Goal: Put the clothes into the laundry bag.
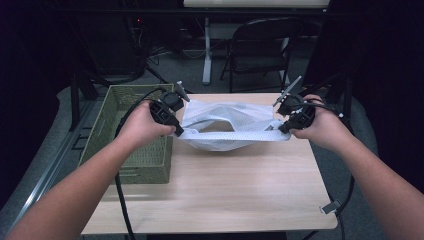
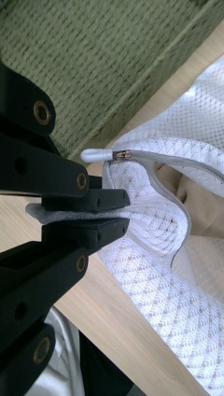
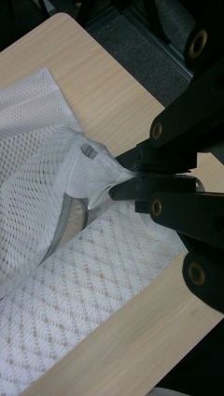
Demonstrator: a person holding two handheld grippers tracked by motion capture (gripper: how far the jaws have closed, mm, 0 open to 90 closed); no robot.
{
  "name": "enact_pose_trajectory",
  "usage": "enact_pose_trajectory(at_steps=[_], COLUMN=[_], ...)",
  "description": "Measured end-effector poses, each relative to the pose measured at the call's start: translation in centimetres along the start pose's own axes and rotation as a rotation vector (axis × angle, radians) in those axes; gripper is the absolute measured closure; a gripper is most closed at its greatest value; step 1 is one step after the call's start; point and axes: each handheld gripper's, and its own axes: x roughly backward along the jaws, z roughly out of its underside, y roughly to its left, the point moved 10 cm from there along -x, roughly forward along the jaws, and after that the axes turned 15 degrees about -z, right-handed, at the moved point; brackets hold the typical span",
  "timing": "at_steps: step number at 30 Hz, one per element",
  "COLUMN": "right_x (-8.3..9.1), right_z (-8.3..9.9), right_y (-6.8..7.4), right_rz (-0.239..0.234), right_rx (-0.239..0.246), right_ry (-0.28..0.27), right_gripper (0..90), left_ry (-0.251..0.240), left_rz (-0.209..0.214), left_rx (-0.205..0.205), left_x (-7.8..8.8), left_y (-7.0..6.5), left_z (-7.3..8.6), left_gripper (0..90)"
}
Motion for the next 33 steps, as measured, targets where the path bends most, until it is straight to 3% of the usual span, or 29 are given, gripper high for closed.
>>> enact_pose_trajectory(at_steps=[4,9,15,25,33], right_x=[-0.6,-1.2,-2.2,-3.9,-5.1], right_z=[0.5,1.2,2.0,3.9,5.1], right_y=[0.7,1.2,2.3,3.3,4.1], right_rz=[-0.015,-0.021,-0.037,-0.091,-0.089], right_rx=[-0.008,-0.014,-0.015,-0.026,-0.027], right_ry=[-0.025,-0.027,-0.014,-0.02,-0.023], right_gripper=[87.4,87.2,87.1,86.7,85.9], left_ry=[-0.007,-0.02,0.001,-0.013,-0.009], left_rz=[0.014,0.027,0.035,0.064,0.064], left_rx=[-0.004,0.0,0.002,0.006,0.005], left_x=[-0.4,-1.0,-2.0,-3.6,-4.7], left_y=[-0.6,-1.2,-1.8,-3.5,-4.6], left_z=[0.9,1.9,3.3,5.3,6.7], left_gripper=[85.7,85.5,85.4,85.1,84.7])
